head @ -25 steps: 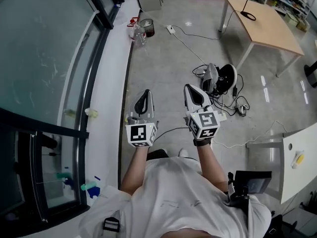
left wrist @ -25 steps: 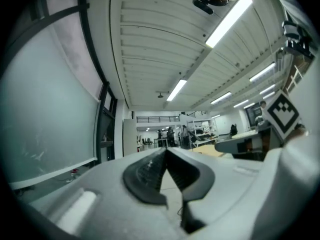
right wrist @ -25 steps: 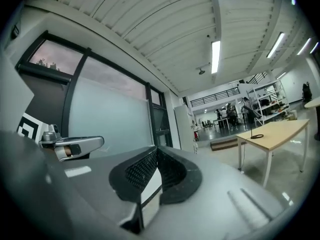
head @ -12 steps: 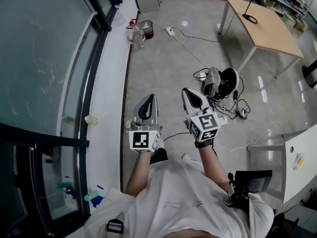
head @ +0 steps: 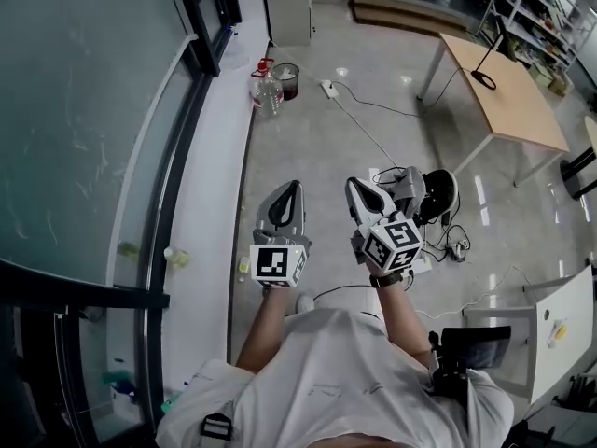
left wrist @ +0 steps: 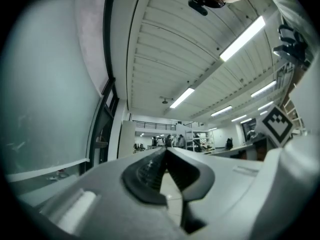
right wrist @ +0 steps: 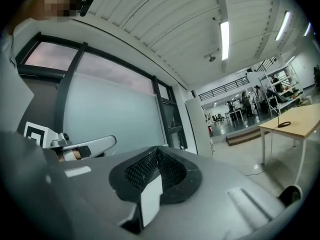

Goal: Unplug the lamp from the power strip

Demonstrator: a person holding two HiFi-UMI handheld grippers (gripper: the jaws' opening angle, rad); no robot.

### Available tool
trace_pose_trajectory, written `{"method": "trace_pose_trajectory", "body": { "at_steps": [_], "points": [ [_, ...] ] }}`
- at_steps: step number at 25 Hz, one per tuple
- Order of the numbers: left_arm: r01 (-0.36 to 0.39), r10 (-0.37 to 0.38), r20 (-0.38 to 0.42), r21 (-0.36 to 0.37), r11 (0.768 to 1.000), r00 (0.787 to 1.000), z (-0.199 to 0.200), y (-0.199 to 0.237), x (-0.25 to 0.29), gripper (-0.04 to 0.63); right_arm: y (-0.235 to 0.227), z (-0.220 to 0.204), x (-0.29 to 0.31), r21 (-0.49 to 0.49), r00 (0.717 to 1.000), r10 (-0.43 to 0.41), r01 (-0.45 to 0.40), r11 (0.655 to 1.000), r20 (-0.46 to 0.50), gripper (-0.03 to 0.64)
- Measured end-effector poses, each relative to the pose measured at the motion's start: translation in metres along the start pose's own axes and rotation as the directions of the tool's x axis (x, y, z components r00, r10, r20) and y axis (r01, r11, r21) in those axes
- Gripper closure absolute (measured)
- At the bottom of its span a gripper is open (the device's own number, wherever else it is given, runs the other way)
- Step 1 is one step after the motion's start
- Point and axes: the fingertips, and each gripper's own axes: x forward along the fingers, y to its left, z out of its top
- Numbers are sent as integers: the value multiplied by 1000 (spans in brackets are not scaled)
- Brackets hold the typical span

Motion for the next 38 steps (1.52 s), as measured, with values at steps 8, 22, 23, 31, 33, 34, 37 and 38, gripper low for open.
{"method": "trace_pose_trajectory", "body": {
  "at_steps": [8, 22, 23, 31, 33, 34, 37, 38],
  "points": [
    [26, -30, -42, -96, 995, 999, -31, 46, 34, 594, 11, -22, 45, -38, 998, 2, -5, 999, -68, 611],
    [78, -78, -32, -28, 997, 996, -61, 76, 229, 594, -132, 21, 193, -68, 1000, 15, -13, 998, 17, 611],
    [67, -68, -31, -24, 997, 997, -60, 79, 245, 594, -143, 28, 203, -76, 1000, 23, -21, 997, 21, 611],
    [97, -106, -163, -60, 993, 981, -107, 81, 338, 594, -217, 37, 260, -118, 999, 30, -31, 993, -15, 611],
    [95, -106, -195, -63, 993, 975, -121, 87, 352, 594, -230, 30, 272, -90, 999, 27, -31, 995, -36, 611],
    [98, -109, -206, -66, 993, 973, -127, 89, 360, 594, -236, 26, 278, -83, 999, 25, -29, 996, -43, 611],
    [126, -140, -215, -75, 989, 967, -142, 92, 390, 594, -261, 19, 295, -73, 999, -7, 3, 997, -53, 611],
    [142, -154, -211, -75, 987, 965, -147, 93, 401, 594, -270, 17, 300, -66, 998, -20, 17, 998, -55, 611]
  ]
}}
